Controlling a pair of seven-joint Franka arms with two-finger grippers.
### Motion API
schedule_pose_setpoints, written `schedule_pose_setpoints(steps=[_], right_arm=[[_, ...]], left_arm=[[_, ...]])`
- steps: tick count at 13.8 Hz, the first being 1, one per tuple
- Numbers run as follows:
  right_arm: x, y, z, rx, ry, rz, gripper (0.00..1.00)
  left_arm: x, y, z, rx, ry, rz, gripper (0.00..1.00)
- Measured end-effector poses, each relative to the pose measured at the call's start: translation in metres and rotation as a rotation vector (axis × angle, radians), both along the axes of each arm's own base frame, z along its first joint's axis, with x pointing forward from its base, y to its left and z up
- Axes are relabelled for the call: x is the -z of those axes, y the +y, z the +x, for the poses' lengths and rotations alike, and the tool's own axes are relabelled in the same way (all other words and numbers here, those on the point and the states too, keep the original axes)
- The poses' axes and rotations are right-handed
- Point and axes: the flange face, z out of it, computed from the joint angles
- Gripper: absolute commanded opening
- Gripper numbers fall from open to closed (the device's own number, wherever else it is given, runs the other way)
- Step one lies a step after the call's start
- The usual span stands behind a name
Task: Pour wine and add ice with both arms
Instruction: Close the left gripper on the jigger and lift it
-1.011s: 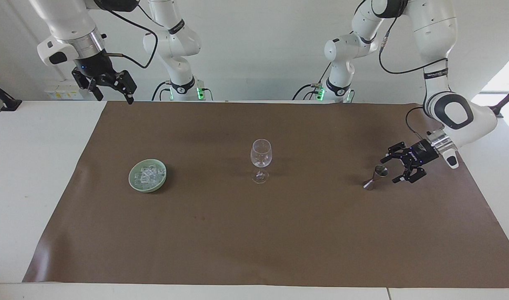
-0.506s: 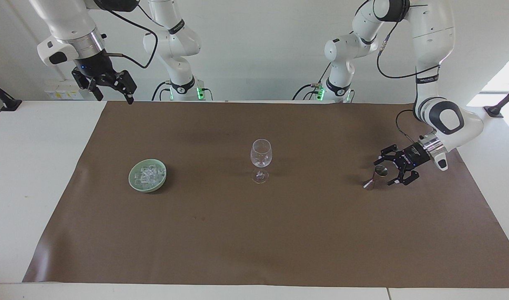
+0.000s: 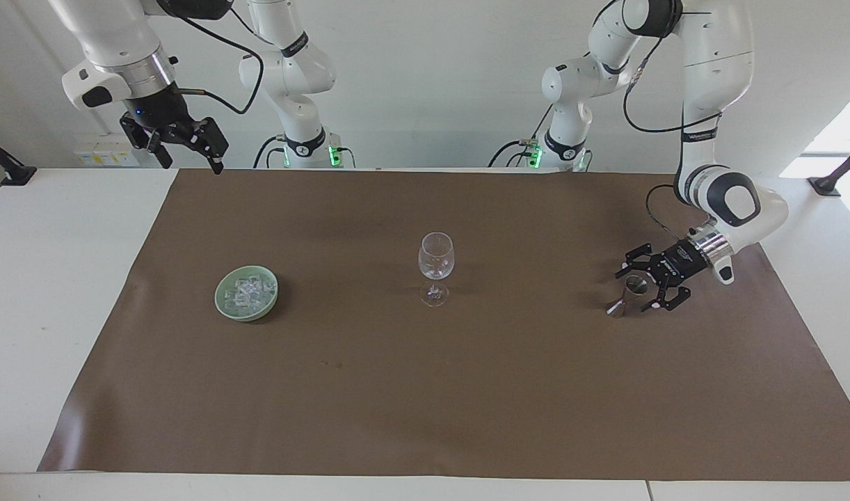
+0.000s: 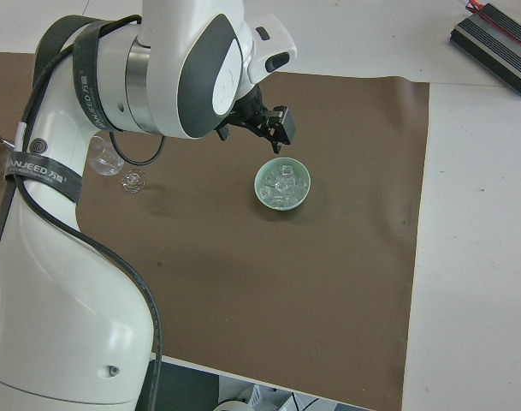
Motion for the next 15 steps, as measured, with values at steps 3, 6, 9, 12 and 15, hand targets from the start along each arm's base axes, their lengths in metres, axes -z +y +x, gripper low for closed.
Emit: schedule_pose_setpoints(steps=[3, 6, 9, 12, 15], right_arm=[[0.000, 0.000, 0.000, 0.000, 0.000, 0.000, 1.00], [0.000, 0.000, 0.000, 0.000, 0.000, 0.000, 1.00], [0.000, 0.000, 0.000, 0.000, 0.000, 0.000, 1.00], [0.000, 0.000, 0.000, 0.000, 0.000, 0.000, 1.00], [0.000, 0.000, 0.000, 0.000, 0.000, 0.000, 1.00]], left_arm=[[-0.001, -0.007, 0.003, -0.020, -0.007, -0.026, 1.00], [-0.001, -0.020, 0.006, -0.028, -0.011, -0.033, 1.00], [0.001, -0.020, 0.006, -0.033, -0.009, -0.030, 0.95], [0.001, -0.019, 0.006, -0.038, -0.010, -0.025, 0.84], [0.001, -0.019, 0.006, -0.044, -0.011, -0.029, 0.33]])
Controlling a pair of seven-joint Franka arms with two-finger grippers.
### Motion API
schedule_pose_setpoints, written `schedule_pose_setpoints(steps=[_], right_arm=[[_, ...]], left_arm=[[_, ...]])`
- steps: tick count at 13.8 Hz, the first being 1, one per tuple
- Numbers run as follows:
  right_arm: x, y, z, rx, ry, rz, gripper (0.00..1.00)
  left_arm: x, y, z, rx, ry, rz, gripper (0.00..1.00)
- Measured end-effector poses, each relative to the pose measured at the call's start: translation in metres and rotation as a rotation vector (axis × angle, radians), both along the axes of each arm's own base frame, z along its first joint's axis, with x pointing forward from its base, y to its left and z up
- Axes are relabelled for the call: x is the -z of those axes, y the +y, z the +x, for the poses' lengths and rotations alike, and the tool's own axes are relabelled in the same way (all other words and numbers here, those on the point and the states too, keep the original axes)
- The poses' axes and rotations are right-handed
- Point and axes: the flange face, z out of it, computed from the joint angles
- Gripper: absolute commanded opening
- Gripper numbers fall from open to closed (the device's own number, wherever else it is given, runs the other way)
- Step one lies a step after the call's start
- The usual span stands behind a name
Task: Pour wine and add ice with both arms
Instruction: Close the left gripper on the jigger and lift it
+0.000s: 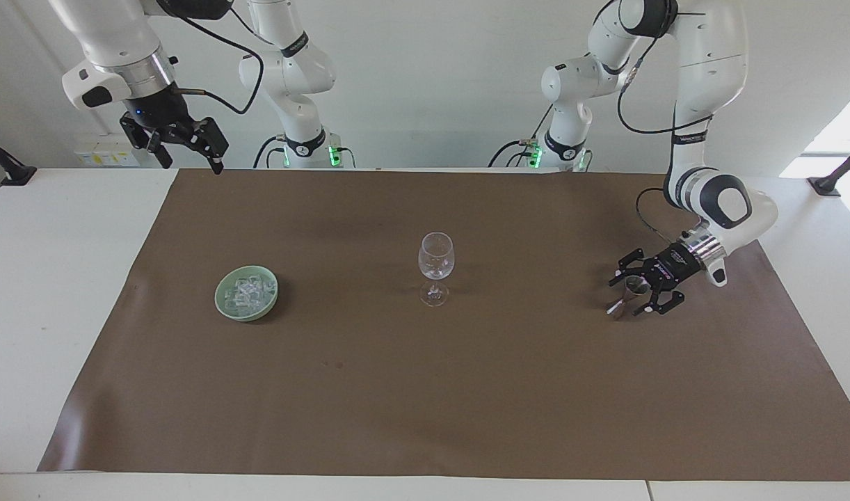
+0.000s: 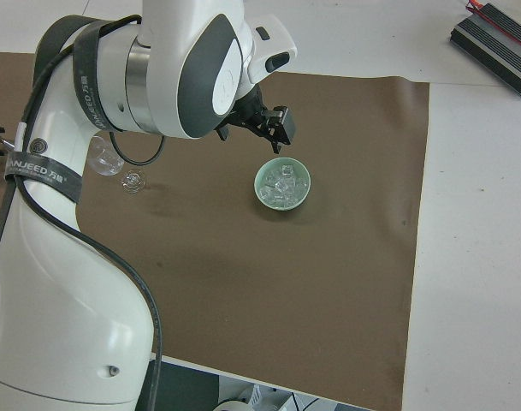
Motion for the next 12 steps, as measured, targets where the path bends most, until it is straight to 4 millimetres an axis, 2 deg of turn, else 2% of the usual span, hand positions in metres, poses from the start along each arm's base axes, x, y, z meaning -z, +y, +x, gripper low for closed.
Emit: schedule_pose_setpoints(steps=[1, 2, 12], right_arm=[[0.0000, 0.0000, 0.0000, 0.000, 0.000, 0.000, 1.00], [0.0000, 0.0000, 0.0000, 0.000, 0.000, 0.000, 1.00], [0.0000, 0.0000, 0.0000, 0.000, 0.000, 0.000, 1.00]], left_arm=[[0.0000, 0.0001, 0.0001, -0.002, 0.000, -0.001, 0.06], [0.0000, 0.0004, 0.0001, -0.004, 0.000, -0.001, 0.00], [-0.0014, 0.0029, 0.0019, -0.062, 0.042, -0.026, 0.00]])
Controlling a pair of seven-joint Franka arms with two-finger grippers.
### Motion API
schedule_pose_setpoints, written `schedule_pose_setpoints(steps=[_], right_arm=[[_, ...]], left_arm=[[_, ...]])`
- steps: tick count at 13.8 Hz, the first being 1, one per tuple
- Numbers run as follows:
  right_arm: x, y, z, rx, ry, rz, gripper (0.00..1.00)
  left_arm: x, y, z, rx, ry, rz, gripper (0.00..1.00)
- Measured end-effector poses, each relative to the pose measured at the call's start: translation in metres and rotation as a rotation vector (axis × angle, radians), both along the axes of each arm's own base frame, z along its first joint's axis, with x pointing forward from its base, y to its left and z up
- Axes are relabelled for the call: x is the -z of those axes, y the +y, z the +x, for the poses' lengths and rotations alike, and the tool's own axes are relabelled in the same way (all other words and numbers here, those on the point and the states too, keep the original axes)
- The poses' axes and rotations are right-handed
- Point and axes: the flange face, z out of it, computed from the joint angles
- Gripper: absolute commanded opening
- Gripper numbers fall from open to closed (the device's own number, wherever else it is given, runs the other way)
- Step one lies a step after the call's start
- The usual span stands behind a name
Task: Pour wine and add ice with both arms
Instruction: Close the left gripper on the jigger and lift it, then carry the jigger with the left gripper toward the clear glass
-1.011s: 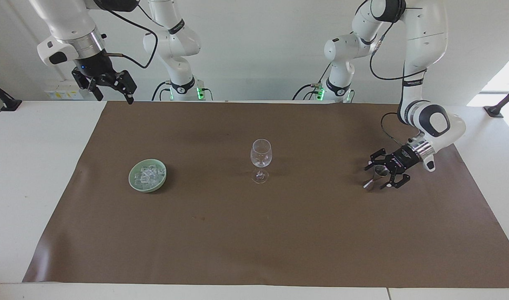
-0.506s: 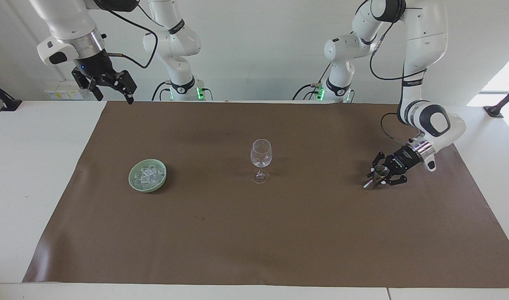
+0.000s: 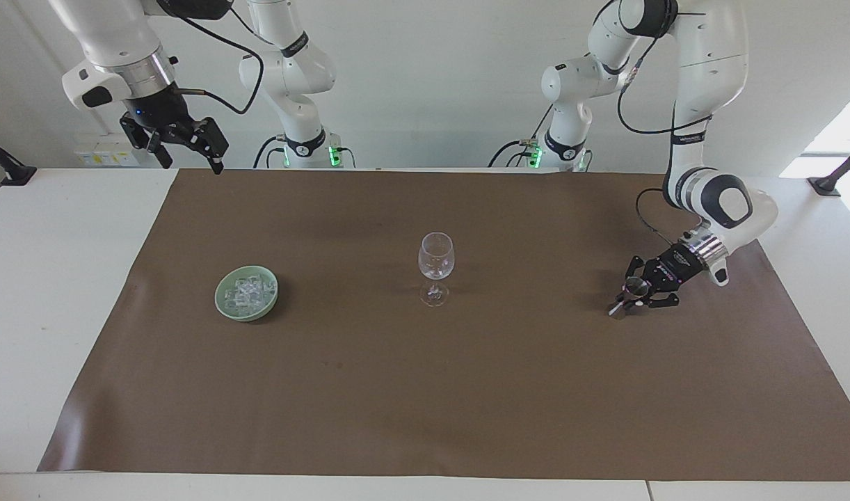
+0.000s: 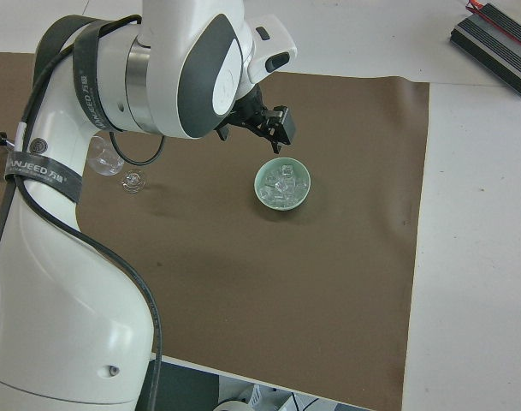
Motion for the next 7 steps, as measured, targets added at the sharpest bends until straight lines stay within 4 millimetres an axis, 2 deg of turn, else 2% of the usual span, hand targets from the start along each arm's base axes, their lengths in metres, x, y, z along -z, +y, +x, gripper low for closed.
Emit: schedule_pose_setpoints(steps=[7], right_arm=[[0.000, 0.000, 0.000, 0.000, 0.000, 0.000, 1.00]], left_arm=[[-0.016, -0.011, 0.007, -0.033, 0.063, -0.091, 0.00]])
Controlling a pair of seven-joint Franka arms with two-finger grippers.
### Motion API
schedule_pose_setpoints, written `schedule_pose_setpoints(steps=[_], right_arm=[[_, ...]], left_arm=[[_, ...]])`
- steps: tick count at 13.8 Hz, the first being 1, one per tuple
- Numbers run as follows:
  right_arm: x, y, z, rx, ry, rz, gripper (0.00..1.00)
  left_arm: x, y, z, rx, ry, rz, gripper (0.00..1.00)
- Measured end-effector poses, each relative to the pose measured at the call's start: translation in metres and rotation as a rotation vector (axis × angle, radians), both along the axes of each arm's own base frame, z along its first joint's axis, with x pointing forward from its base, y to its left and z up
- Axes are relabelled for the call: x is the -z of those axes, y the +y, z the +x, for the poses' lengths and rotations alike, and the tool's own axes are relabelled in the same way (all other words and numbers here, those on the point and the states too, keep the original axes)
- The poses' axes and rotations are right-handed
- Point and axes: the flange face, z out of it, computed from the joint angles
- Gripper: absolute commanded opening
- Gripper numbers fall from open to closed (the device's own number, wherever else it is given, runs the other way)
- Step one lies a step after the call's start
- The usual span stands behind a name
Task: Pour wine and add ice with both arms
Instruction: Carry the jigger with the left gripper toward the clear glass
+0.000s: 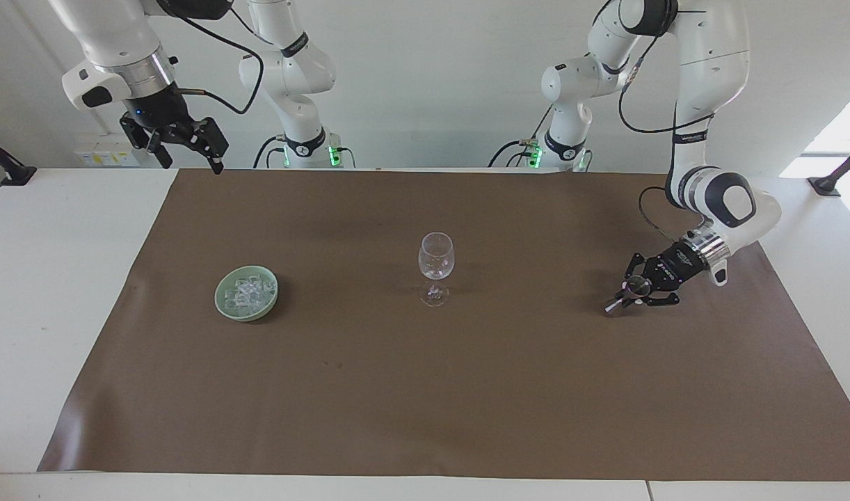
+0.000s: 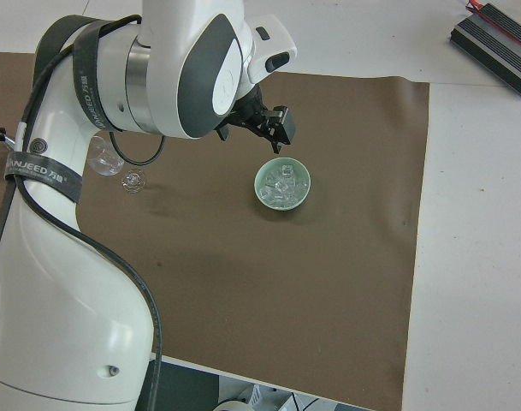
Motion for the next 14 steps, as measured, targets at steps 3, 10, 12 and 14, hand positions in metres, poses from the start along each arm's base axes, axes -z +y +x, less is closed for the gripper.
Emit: schedule_pose_setpoints(steps=[3, 10, 12, 14], right_arm=[[0.000, 0.000, 0.000, 0.000, 0.000, 0.000, 1.00], [0.000, 0.000, 0.000, 0.000, 0.000, 0.000, 1.00], [0.000, 0.000, 0.000, 0.000, 0.000, 0.000, 1.00], [0.000, 0.000, 0.000, 0.000, 0.000, 0.000, 1.00]], left_arm=[[-0.019, -0.025, 0.006, 0.003, 0.006, -0.021, 0.00], [-0.089, -0.084, 0.009, 0.000, -0.043, -0.036, 0.00], [-0.113, -0.099, 0.005, -0.007, -0.048, -0.038, 0.00], [-0.132, -0.110, 0.001, -0.021, -0.056, -0.030, 0.00]])
